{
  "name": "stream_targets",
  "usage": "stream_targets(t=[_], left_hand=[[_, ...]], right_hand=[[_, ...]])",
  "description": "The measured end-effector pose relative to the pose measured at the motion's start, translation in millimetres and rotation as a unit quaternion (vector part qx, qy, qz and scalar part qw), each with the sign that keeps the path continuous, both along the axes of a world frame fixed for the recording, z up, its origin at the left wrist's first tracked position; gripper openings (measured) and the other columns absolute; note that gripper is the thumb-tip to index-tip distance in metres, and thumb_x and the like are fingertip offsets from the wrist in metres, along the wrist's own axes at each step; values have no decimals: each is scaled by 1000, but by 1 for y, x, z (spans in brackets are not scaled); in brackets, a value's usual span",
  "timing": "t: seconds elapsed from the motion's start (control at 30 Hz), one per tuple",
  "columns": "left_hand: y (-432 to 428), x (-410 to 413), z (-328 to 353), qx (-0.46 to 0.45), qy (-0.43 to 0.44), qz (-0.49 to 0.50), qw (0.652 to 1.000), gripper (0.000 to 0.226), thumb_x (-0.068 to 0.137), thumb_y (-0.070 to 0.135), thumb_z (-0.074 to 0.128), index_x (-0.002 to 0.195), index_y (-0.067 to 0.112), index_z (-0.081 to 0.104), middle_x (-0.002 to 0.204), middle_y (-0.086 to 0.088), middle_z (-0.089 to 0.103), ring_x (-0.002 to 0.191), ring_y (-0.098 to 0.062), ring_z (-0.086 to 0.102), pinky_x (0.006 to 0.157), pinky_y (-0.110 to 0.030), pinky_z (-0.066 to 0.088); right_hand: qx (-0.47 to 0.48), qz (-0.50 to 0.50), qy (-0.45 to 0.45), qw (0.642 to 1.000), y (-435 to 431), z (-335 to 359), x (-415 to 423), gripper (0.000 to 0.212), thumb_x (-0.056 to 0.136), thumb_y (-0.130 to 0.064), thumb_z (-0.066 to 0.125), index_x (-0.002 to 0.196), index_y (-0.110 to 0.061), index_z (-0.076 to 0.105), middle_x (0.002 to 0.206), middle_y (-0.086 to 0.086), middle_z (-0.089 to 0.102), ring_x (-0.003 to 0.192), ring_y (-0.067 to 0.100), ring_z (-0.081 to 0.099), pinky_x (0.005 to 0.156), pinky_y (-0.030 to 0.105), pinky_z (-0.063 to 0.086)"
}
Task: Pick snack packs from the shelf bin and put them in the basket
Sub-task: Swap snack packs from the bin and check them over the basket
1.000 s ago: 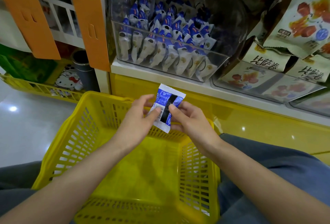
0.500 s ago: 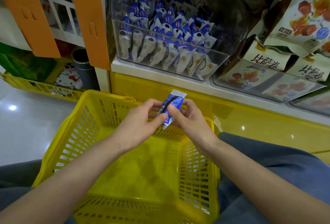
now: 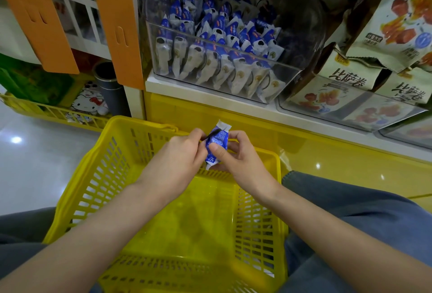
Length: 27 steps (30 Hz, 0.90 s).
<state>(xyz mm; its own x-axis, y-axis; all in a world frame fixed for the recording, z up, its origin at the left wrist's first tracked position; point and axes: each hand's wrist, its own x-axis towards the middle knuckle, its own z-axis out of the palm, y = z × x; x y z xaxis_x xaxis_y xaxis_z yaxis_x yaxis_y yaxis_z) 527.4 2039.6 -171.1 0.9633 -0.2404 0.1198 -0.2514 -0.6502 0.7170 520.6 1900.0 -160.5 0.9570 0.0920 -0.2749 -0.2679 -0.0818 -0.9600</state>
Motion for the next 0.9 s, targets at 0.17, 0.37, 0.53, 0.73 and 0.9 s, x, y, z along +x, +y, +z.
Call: stream_targets(t=[0.17,0.37,0.53,0.73,0.9], left_hand=[[-2,-1,3,-14,-6,15,1000,23,96,29,42,110,14,53,98,-7,65,86,-25,61,72,-43,49],[0,-3,4,-10,-40,-2,999,17,97,25,41,96,12,52,86,-3,60,76,-22,55,66,-42,45],[-3,-3,0,-45,-24,11,999,14,97,21,43,94,13,54,82,-1,58,74,-19,54,63,-28,38],[-10,-5,-4,-44,21,-39,998,36,95,15,45,131,16,51,123,-6,58,110,-18,54,88,-17,34],[-10,-3,-3,-156,84,-3,984,30,95,8,44,122,19,52,111,-1,64,96,-15,62,80,-19,46]], right_hand=[[-34,24,-13,999,-1,0,1,26,88,-10,58,107,-12,42,108,13,59,67,2,65,58,17,52],[-75,74,-23,994,-2,-4,-5,28,86,-5,61,97,-24,44,103,12,58,77,20,61,73,39,51],[-73,60,-16,995,-4,-5,-7,23,87,-8,59,100,-21,45,103,10,59,78,18,62,71,31,53],[-23,7,26,999,-8,-6,-4,20,95,-11,47,114,-6,42,93,8,60,62,-3,63,58,15,53],[-26,11,-9,1000,-7,-3,-2,20,94,-12,46,114,-9,42,96,10,59,61,-3,62,59,14,52]])
